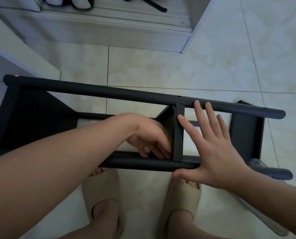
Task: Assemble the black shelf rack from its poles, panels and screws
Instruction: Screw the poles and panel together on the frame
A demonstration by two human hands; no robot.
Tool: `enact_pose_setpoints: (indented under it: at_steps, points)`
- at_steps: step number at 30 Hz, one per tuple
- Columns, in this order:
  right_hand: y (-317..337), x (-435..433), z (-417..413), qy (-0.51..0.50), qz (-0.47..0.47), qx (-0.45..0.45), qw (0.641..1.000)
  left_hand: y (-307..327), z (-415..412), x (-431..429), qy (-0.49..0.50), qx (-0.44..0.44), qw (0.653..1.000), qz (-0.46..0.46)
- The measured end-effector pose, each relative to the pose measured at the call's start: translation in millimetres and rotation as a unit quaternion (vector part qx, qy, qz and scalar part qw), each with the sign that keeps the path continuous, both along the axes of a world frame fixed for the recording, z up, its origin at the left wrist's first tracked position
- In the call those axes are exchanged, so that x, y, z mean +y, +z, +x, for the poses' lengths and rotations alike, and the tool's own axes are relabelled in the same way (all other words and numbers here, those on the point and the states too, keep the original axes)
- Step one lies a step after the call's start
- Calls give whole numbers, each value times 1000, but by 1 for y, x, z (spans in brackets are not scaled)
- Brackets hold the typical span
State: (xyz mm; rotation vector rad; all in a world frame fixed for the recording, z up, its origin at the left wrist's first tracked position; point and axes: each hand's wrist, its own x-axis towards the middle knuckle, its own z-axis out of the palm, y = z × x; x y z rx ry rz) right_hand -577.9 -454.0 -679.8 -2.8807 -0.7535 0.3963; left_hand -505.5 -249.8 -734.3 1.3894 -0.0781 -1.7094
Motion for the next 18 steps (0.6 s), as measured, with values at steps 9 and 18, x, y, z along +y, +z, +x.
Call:
enact_pose_setpoints:
  at_steps: [9, 18]
  points:
    - [0, 0, 0, 3, -1, -1, 1000, 1, 2, 4, -5, -41, 999, -18]
    - [-1, 1, 0, 3, 1, -3, 1000, 1, 3, 1, -10, -58, 998, -12]
